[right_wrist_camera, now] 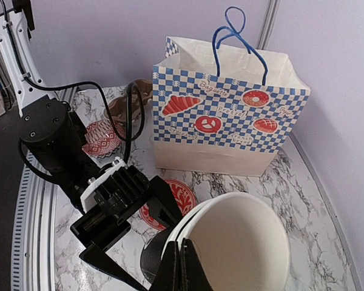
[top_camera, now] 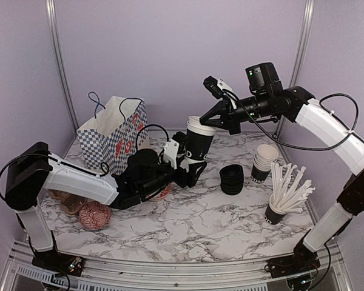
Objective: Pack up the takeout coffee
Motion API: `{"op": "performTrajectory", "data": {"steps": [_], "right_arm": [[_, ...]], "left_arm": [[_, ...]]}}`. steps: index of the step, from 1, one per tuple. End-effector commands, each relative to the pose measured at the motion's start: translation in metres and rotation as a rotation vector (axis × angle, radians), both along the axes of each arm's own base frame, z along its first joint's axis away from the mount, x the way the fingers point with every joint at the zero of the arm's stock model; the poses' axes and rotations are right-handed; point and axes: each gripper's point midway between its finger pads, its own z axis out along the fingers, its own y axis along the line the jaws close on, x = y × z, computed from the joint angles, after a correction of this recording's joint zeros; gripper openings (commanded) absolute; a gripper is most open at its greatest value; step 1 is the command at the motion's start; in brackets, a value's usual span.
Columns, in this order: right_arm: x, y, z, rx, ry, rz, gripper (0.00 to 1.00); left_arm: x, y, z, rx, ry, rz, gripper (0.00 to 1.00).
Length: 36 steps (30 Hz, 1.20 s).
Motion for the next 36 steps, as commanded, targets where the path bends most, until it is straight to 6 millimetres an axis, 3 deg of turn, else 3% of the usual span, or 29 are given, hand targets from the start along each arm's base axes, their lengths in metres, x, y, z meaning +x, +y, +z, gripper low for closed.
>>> {"op": "performTrajectory", "data": {"steps": [1,12,13,16,19,27,36], "right_arm": [[-0.012,-0.001,0.018,0.039,-0.011,0.028,0.0],[-0.004,-0.005,0.019,0.022,-0.026,-0.019,0.0],[-0.001,-0.007,0.022,0.01,-0.039,-0.04,0.04],[0.005,-0.018,0.019,-0.074,-0.076,-0.07,0.36],[0.0,-0.028,0.005,-0.161,-0.093,-0.048,0.45],[-0.038,-0.034,-0.05,-0.285,0.075,0.142,0.45],[-0.056,-0.017,-0.066,-0.304,0.08,0.214,0.43]], "left_arm": [[0.008,-0.005,0.017,-0.062,-0.017,-0.011,0.8],[0.008,-0.002,0.014,-0.048,-0.018,-0.019,0.66],[0.006,-0.001,0.012,-0.042,-0.014,-0.027,0.65],[-0.004,0.007,0.004,-0.004,0.011,-0.05,0.64],[-0.015,0.017,-0.011,0.062,0.037,-0.075,0.64],[-0.039,0.042,-0.036,0.243,0.034,-0.123,0.63],[-0.046,0.04,-0.039,0.32,0.014,-0.161,0.63]]}}
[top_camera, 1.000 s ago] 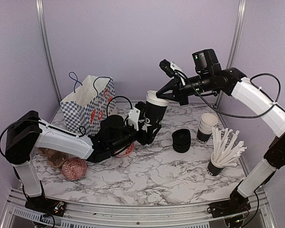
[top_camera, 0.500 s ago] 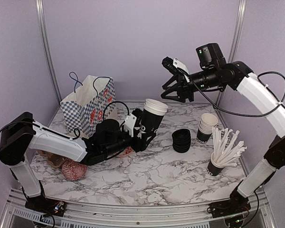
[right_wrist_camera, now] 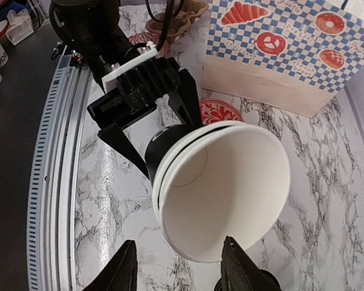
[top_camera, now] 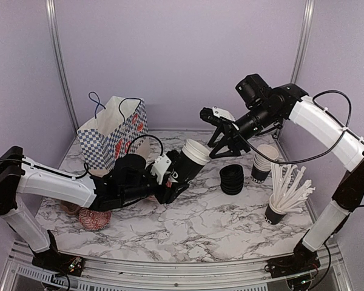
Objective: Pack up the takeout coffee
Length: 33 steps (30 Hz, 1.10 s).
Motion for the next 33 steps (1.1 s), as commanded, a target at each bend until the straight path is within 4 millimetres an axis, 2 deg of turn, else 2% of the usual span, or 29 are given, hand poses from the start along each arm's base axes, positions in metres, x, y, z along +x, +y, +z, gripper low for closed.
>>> {"op": "performTrajectory", "data": {"steps": [1,7,15,18,22,25,28,30,33], "right_arm": [[-0.019,0.012,-0.003,-0.005,0.005,0.071,0.4],[-0.023,0.018,-0.015,-0.031,0.032,0.091,0.24],[-0.017,0.019,-0.024,-0.052,0.035,0.068,0.28],[-0.018,0.02,-0.026,-0.054,0.049,0.071,0.25],[-0.019,0.021,-0.028,-0.055,0.063,0.077,0.14],[-0.019,0.021,-0.032,-0.063,0.075,0.077,0.11],[-0.02,0.022,-0.034,-0.066,0.089,0.082,0.01],[-0.021,0.022,-0.033,-0.066,0.095,0.086,0.0],[-0.022,0.018,-0.027,-0.07,0.083,0.096,0.0]], "left_arm": [[-0.006,-0.003,0.007,0.029,-0.022,-0.039,0.63],[-0.007,-0.005,0.007,0.039,-0.03,-0.047,0.62],[-0.007,-0.003,0.006,0.05,-0.041,-0.046,0.62],[-0.007,-0.002,0.006,0.054,-0.045,-0.041,0.62],[-0.006,-0.002,0.007,0.057,-0.052,-0.038,0.62],[-0.006,-0.001,0.007,0.058,-0.057,-0.034,0.62],[-0.006,0.0,0.006,0.068,-0.066,-0.034,0.61],[-0.006,0.002,0.004,0.083,-0.078,-0.036,0.6],[-0.009,0.007,-0.012,0.134,-0.084,-0.047,0.55]]}}
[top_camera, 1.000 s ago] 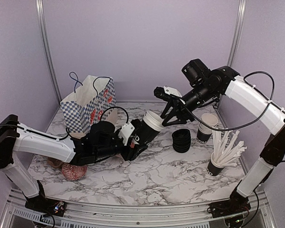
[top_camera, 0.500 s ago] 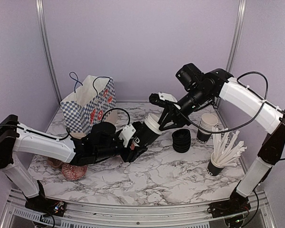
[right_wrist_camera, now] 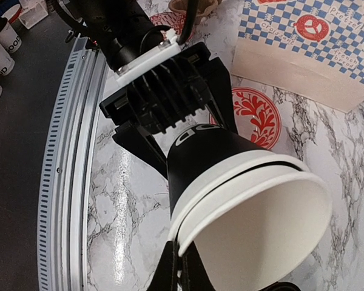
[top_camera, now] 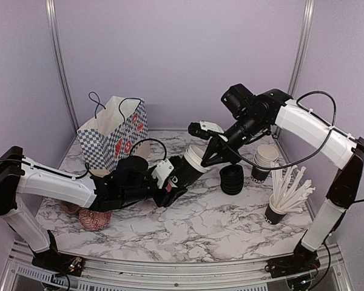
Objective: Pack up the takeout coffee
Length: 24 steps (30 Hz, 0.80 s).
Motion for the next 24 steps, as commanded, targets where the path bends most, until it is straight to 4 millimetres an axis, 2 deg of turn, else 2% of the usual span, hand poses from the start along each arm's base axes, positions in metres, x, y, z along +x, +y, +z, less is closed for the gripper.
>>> {"op": "performTrajectory", "data": {"steps": [1,4,8,11,15,21,22,24], "right_arm": [[-0.004,-0.004,0.01,0.002,0.005,0.026,0.0],[0.002,-0.01,0.03,0.03,-0.032,0.01,0.0],[0.015,-0.03,0.055,0.061,-0.113,-0.029,0.0],[0.018,-0.046,0.063,0.056,-0.144,-0.024,0.0],[0.023,-0.063,0.061,0.024,-0.194,-0.032,0.0],[0.027,-0.064,0.065,0.026,-0.219,-0.036,0.0],[0.032,-0.062,0.068,0.04,-0.233,-0.049,0.0],[0.056,-0.06,0.067,0.029,-0.267,-0.145,0.0]], "left_arm": [[-0.004,0.005,-0.004,0.05,-0.048,-0.018,0.53],[-0.005,0.013,-0.028,0.113,-0.025,-0.005,0.52],[-0.01,0.03,-0.053,0.162,0.007,0.025,0.51],[-0.014,0.041,-0.06,0.174,0.02,0.038,0.5],[-0.022,0.054,-0.058,0.163,0.035,0.039,0.48],[-0.023,0.06,-0.042,0.128,0.021,0.06,0.48],[-0.023,0.06,-0.038,0.117,0.019,0.063,0.48],[-0.022,0.059,-0.029,0.093,0.016,0.068,0.48]]}}
